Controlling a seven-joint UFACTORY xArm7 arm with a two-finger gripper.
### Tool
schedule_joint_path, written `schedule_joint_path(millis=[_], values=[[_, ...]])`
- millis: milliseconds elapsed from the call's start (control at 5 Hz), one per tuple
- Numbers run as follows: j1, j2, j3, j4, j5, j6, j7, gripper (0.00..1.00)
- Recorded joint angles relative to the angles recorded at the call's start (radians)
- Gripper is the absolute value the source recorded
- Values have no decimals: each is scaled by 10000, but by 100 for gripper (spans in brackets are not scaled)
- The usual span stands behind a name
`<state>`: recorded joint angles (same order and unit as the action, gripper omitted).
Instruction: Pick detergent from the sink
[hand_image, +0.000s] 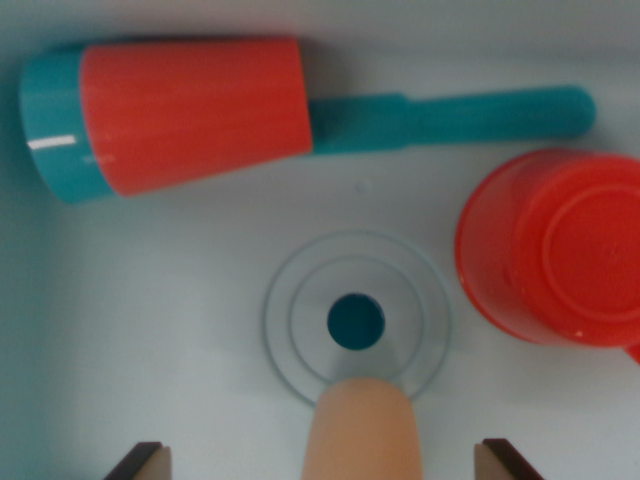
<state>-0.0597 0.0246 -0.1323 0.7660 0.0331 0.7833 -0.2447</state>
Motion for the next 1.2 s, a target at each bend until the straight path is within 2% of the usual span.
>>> schedule_joint_path(millis=[200, 1200], values=[[-16, 8, -25, -134, 0, -131, -47, 0], [-25, 12, -40, -209, -1, -204, -74, 0]])
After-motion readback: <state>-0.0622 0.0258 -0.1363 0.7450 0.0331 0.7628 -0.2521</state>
